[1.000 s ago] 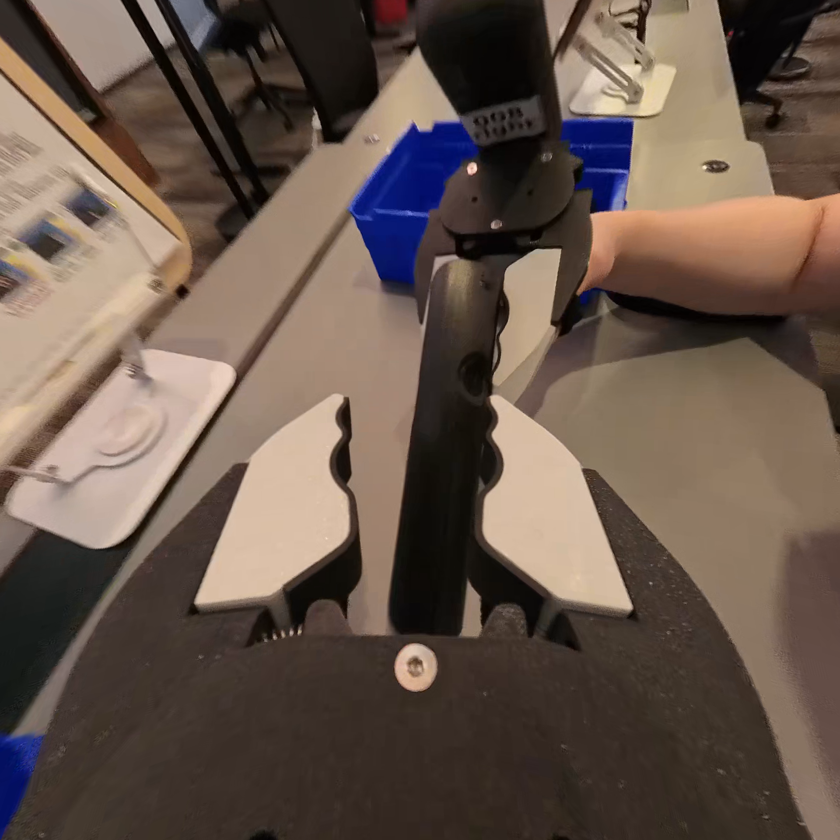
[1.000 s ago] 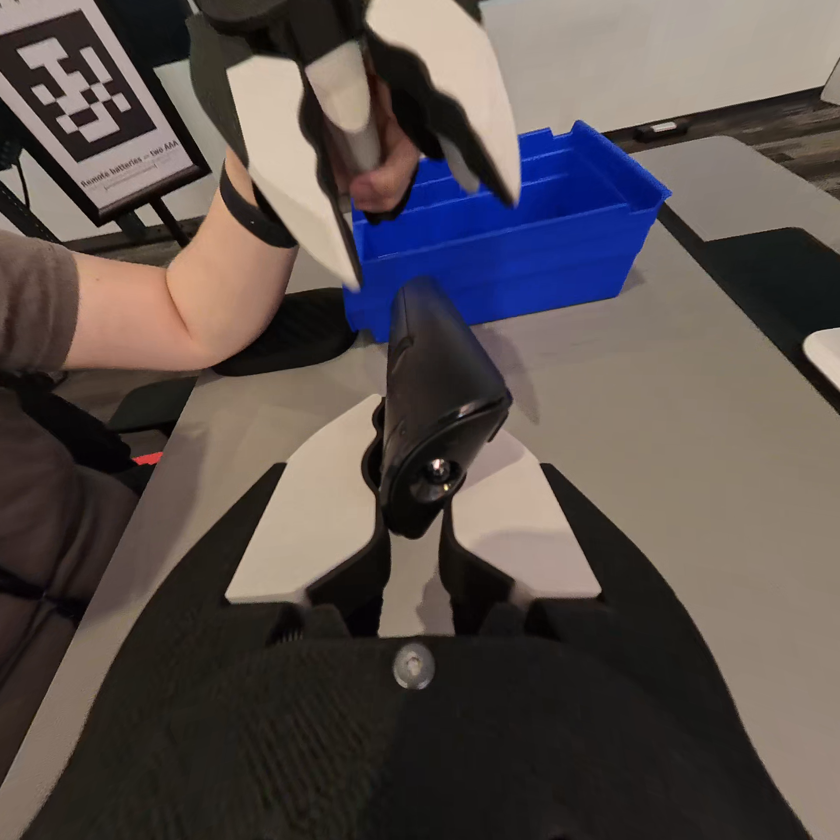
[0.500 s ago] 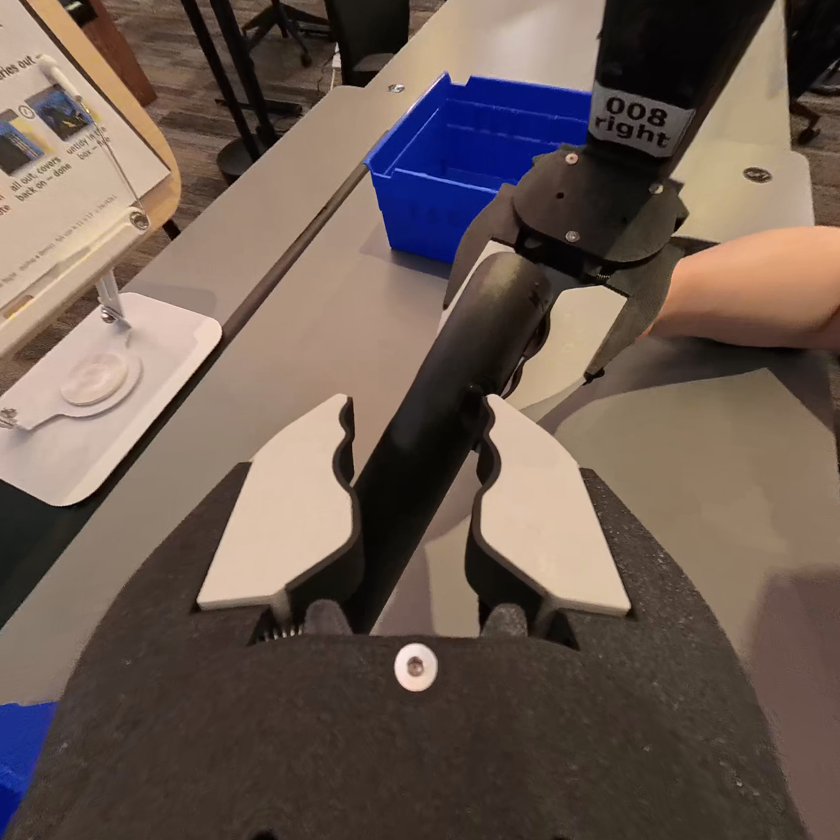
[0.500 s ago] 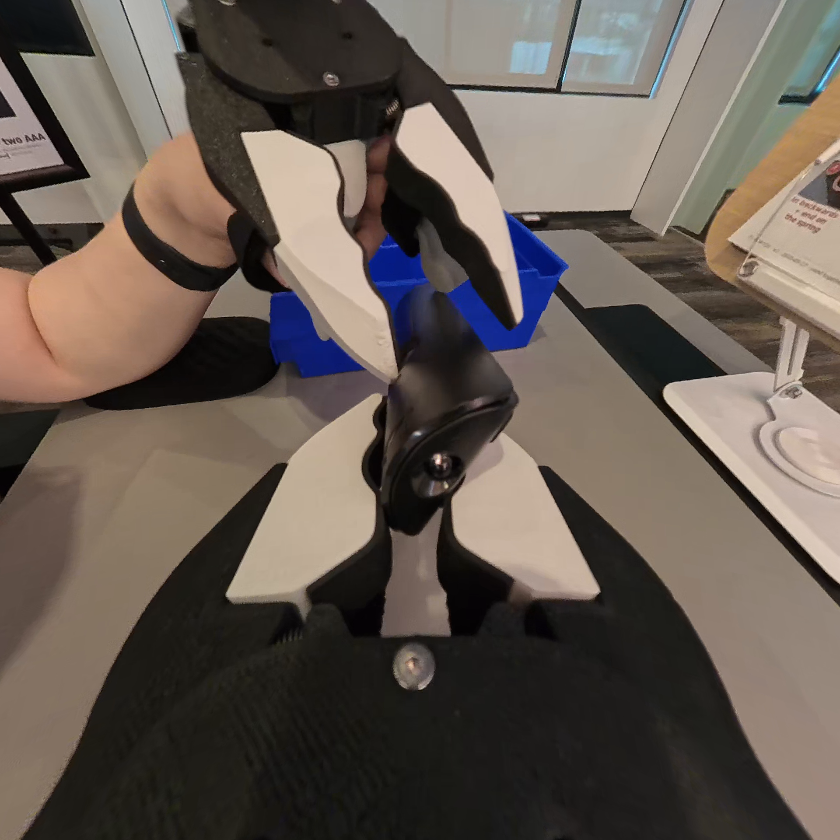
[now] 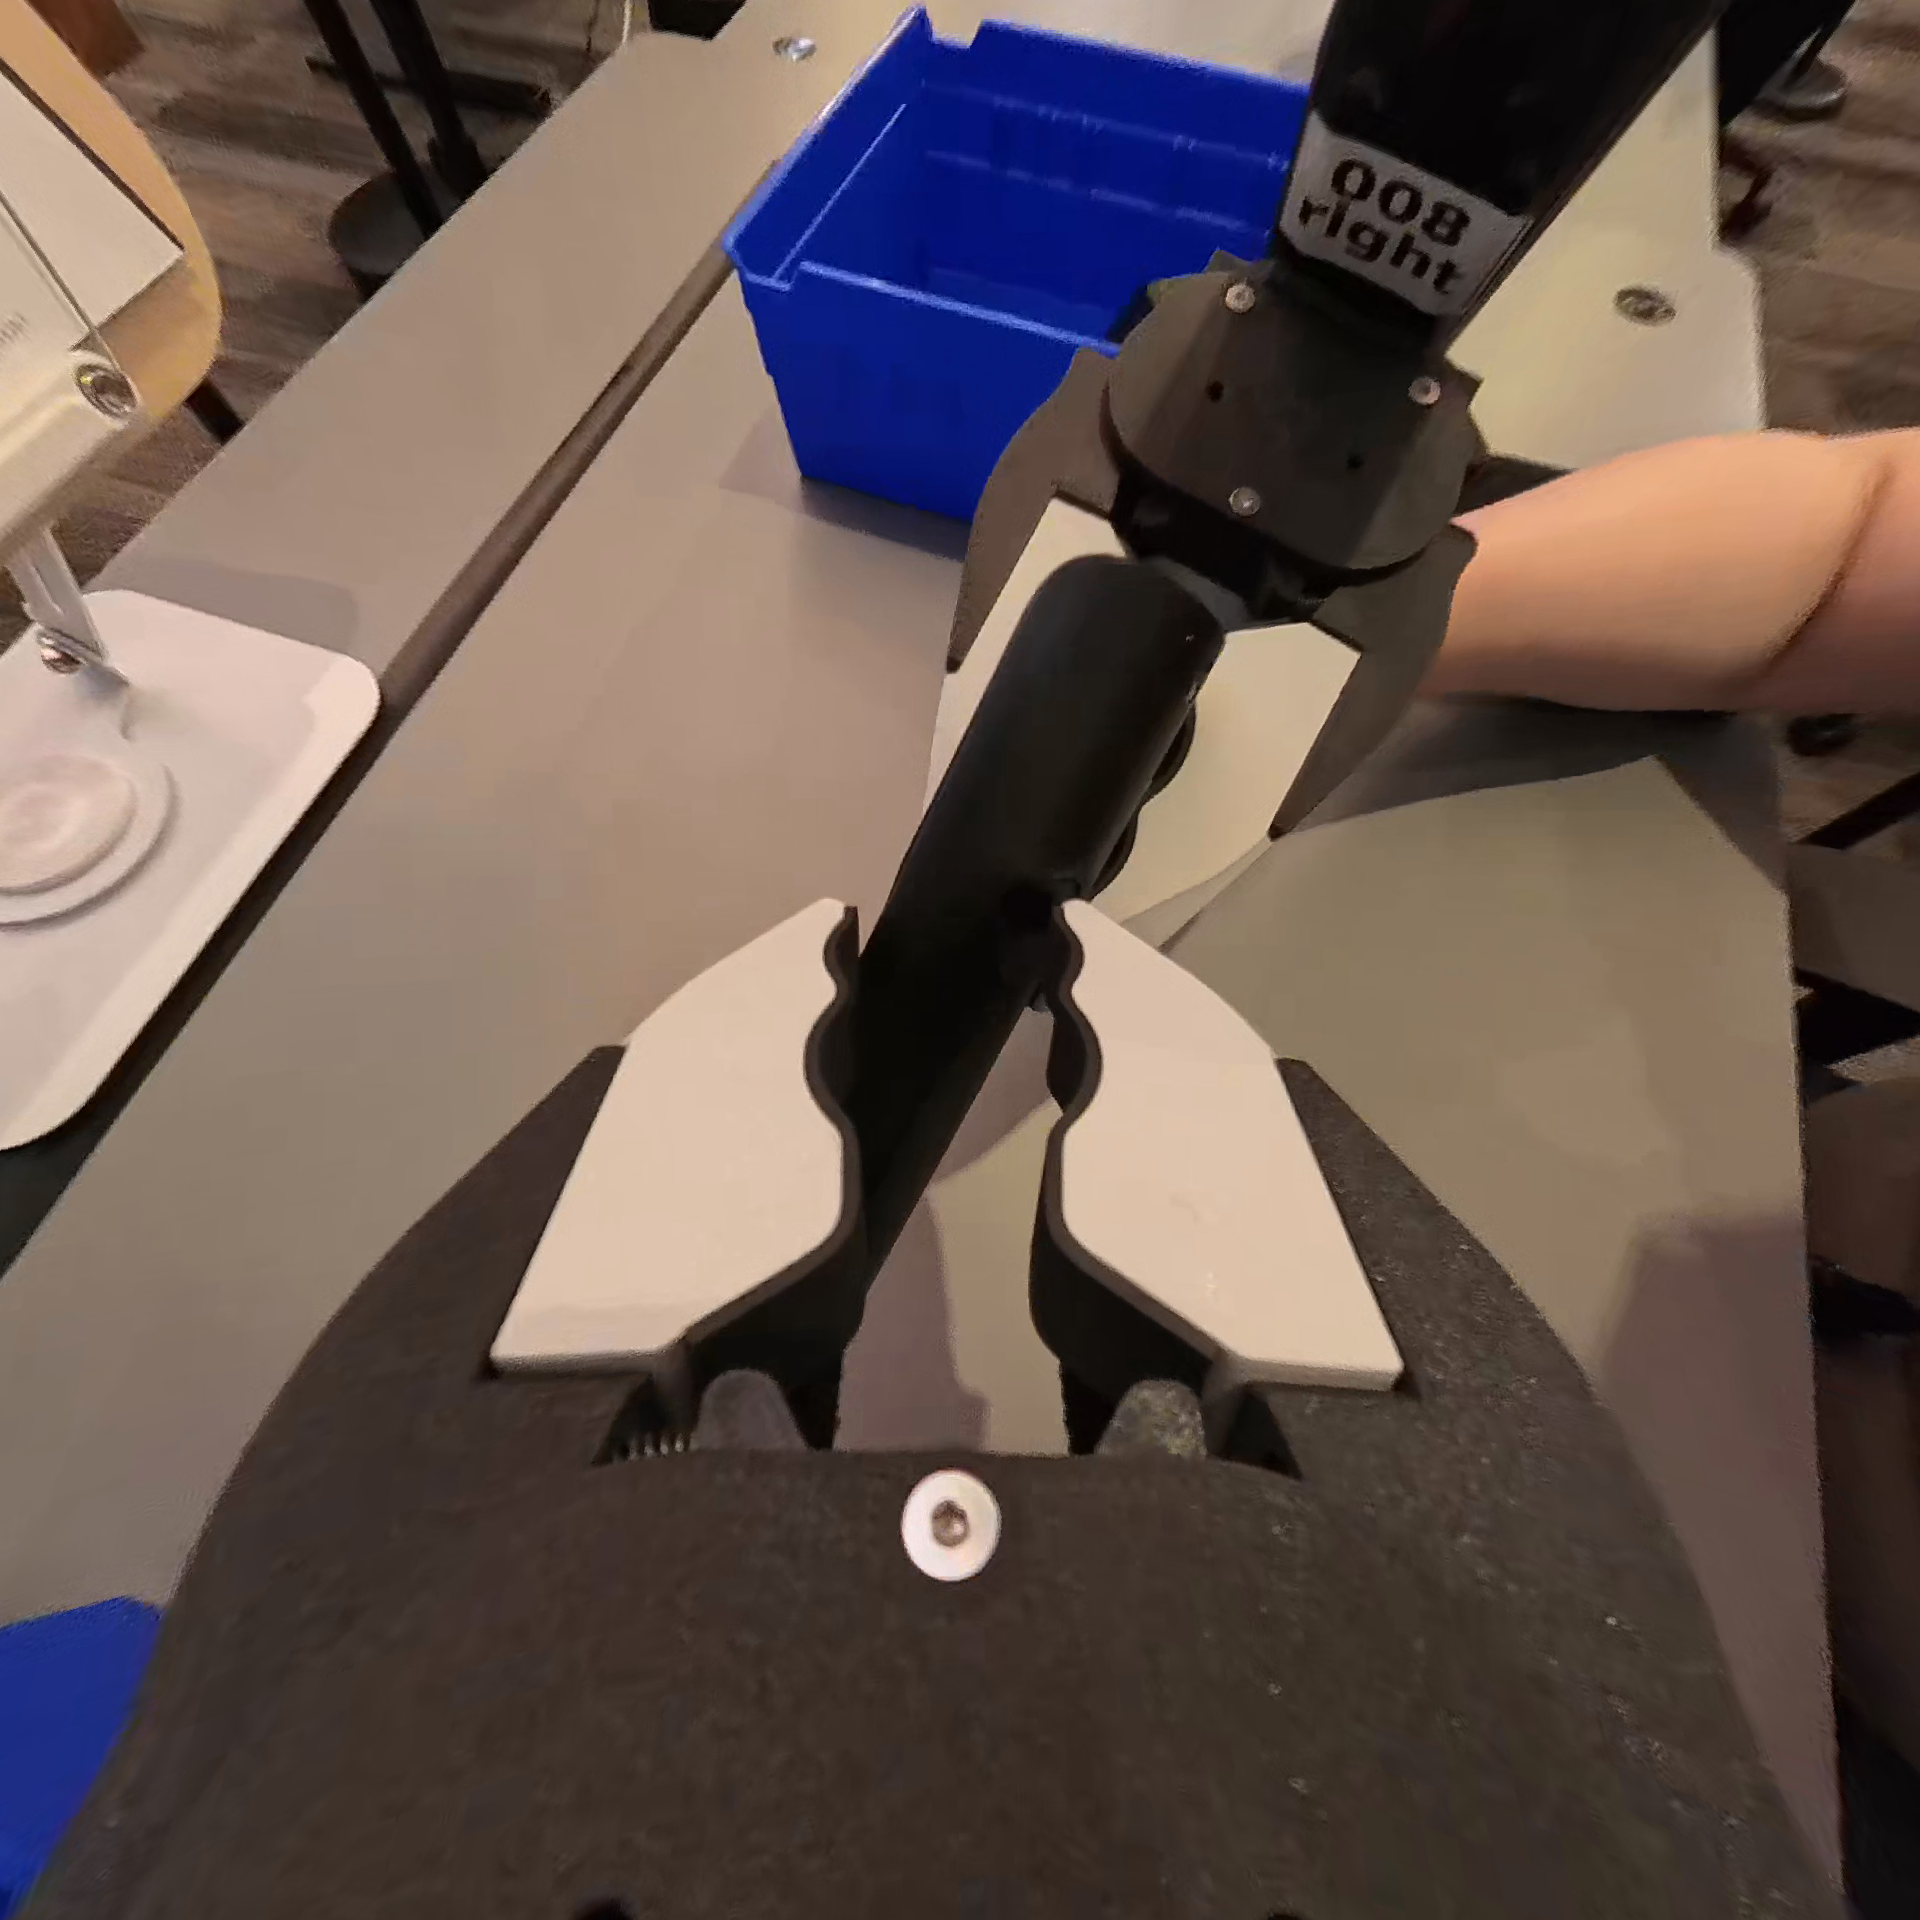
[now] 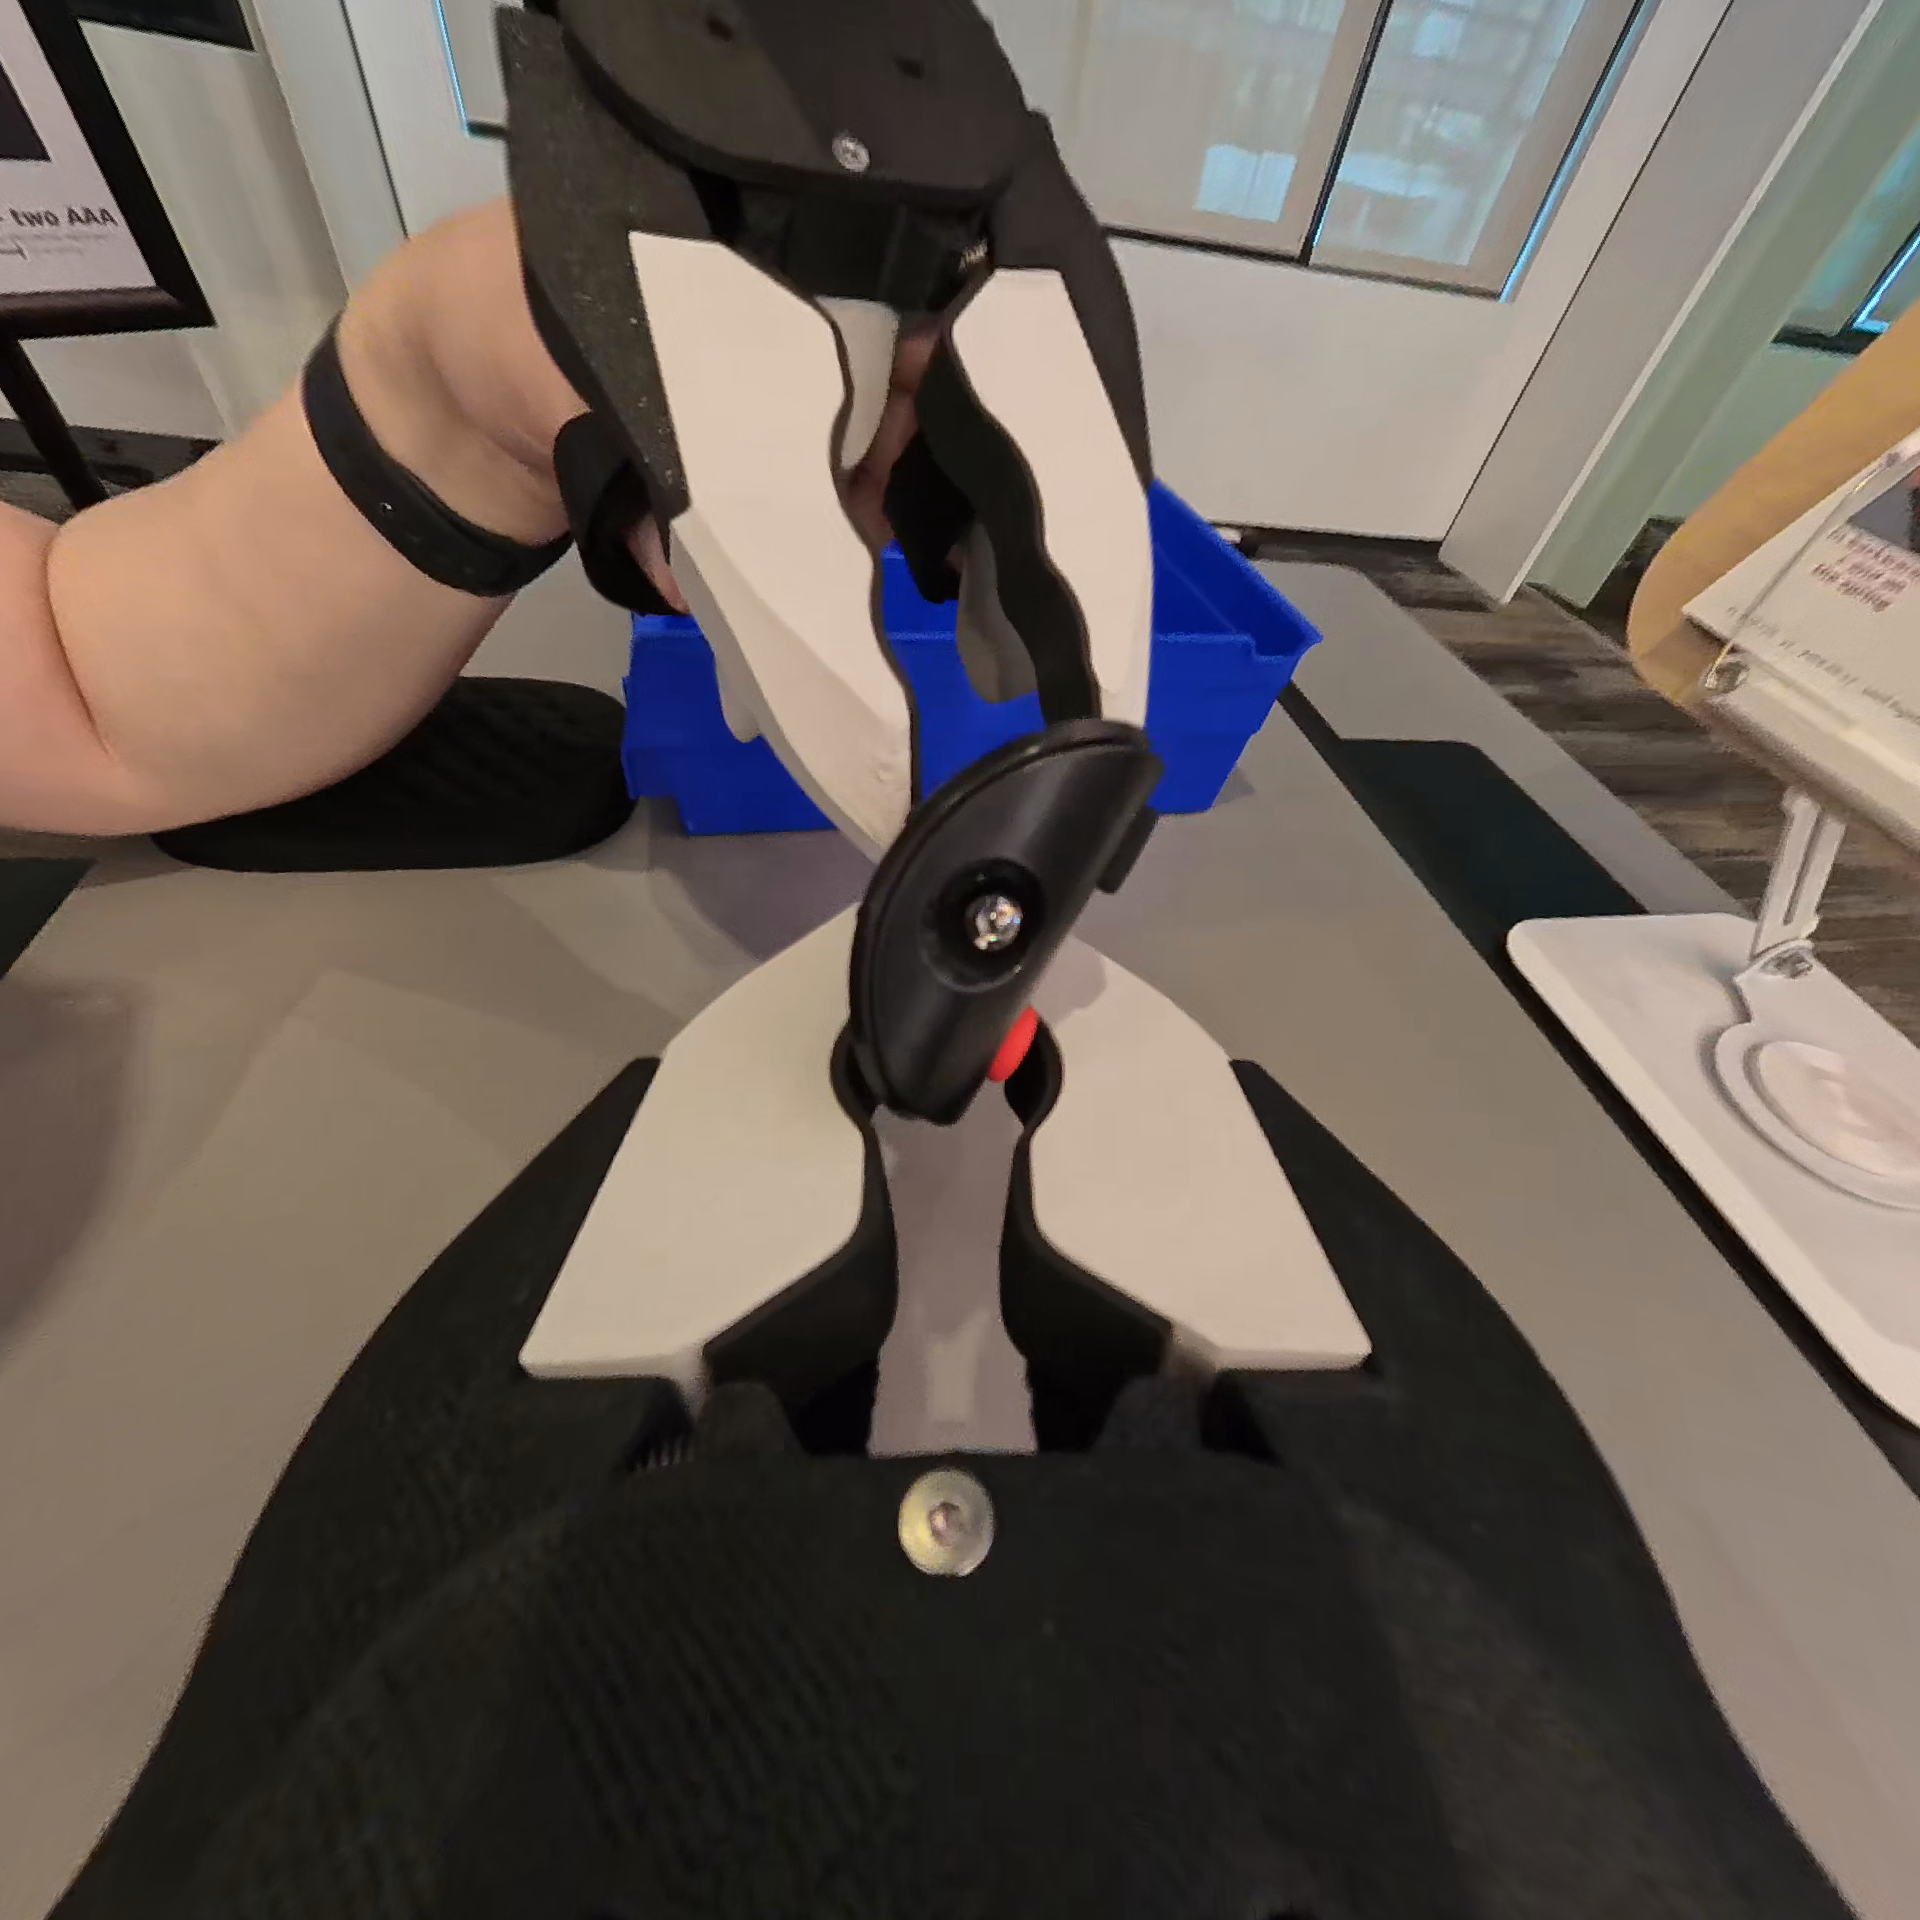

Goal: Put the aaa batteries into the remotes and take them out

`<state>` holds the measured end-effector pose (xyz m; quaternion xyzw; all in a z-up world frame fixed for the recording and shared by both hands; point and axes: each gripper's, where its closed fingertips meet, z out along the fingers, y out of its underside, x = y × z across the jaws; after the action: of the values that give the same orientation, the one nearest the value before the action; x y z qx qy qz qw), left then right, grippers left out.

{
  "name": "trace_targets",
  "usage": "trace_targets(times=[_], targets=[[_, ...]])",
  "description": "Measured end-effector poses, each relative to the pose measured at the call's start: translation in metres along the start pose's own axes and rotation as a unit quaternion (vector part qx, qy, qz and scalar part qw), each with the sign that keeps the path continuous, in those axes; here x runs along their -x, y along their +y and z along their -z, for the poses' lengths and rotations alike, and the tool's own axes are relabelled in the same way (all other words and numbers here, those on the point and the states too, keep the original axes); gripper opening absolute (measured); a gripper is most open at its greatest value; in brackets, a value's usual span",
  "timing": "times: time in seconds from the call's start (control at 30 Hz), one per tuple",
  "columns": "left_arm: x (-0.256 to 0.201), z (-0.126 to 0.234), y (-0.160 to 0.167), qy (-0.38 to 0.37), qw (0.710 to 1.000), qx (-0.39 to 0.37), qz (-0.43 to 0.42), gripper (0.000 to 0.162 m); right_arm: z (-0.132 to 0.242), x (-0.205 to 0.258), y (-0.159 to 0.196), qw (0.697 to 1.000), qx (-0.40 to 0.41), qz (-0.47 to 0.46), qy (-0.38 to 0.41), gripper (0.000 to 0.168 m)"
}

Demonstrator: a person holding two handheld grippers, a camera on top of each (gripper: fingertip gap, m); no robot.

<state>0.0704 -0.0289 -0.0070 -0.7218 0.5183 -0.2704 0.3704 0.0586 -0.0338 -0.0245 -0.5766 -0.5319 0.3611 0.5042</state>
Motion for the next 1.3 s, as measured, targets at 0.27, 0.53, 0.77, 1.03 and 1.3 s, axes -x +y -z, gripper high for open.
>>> trace_targets(times=[0.27, 0.53, 0.77, 1.03, 1.3], targets=[[0.006, -0.012, 0.011, -0.059, 0.996, 0.056, -0.048, 0.029, -0.004, -0.008, 0.015, 0.999, 0.041, -0.027, 0.014, 0.021], [0.002, -0.009, 0.011, -0.083, 0.989, 0.080, -0.094, 0.028, -0.004, -0.006, 0.015, 0.998, 0.061, 0.002, 0.016, 0.021], [0.028, 0.039, -0.018, -0.127, 0.990, -0.046, -0.040, 0.035, 0.011, -0.022, -0.001, 0.998, -0.009, -0.057, 0.014, 0.021], [0.042, 0.065, -0.050, 0.001, 0.956, -0.257, 0.142, 0.060, 0.067, -0.035, -0.069, 0.969, -0.227, -0.100, 0.010, 0.021], [0.015, 0.044, -0.053, 0.068, 0.960, -0.246, 0.113, 0.032, 0.068, -0.028, -0.073, 0.964, -0.245, -0.102, -0.025, 0.021]])
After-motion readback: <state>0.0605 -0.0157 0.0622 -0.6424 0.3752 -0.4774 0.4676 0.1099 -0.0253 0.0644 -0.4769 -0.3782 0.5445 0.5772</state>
